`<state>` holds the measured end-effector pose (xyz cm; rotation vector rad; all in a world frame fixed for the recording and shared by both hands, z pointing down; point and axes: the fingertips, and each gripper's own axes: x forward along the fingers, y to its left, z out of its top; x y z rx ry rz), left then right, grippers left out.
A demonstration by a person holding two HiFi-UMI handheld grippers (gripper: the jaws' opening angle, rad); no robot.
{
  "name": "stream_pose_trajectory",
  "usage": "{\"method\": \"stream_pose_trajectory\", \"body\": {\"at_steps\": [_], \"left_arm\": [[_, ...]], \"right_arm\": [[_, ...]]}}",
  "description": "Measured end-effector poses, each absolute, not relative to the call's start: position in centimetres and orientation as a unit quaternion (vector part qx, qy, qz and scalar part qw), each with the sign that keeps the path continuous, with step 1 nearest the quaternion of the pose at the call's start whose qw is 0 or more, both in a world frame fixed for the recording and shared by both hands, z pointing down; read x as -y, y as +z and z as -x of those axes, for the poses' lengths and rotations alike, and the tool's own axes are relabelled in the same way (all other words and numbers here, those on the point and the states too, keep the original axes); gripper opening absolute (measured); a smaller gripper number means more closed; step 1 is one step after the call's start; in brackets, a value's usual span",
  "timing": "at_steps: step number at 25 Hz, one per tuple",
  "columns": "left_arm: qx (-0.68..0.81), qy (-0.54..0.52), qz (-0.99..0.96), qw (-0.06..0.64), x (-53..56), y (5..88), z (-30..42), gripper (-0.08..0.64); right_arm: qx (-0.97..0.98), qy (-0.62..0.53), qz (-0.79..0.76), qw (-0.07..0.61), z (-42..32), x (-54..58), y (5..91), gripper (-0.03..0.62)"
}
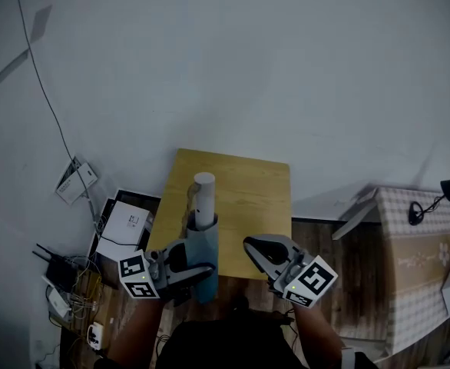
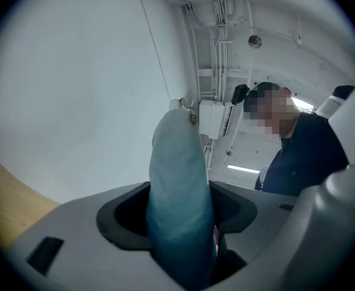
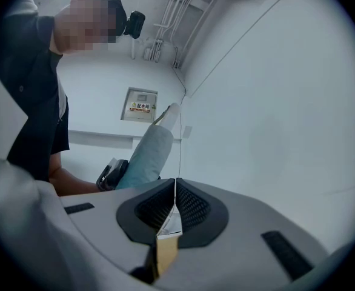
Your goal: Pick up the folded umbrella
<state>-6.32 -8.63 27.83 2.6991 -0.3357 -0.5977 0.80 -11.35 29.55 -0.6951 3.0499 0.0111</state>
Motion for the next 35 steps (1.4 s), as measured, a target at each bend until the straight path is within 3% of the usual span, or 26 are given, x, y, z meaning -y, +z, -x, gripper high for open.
{"method": "stream_pose_trajectory", "body": {"at_steps": [6,13,25,35], "left_arm": [[0.131,-0.213,-0.953,0.170,3.3,28.4,12.4,0.288],[0.124,-0.209,-0.952,0.188,-1.1,31.2,14.0,0.288],[0.147,-0.197,-0.951,0.188,-9.0,31.5,8.8,0.288],[0.149,-0.212,-0.939,0.226,-17.1,33.4,-0.4,0.288]], "right_arm": [[-0.976,-0.008,0.217,0.000,5.8,6.1,30.4,0.020],[-0.971,-0.024,0.234,-0.029,6.6,0.4,32.7,0.020],[-0.980,-0.009,0.196,-0.026,3.1,-6.9,32.5,0.020],[-0.979,-0.037,0.196,-0.043,-7.6,-15.4,34.5,0.020]]}}
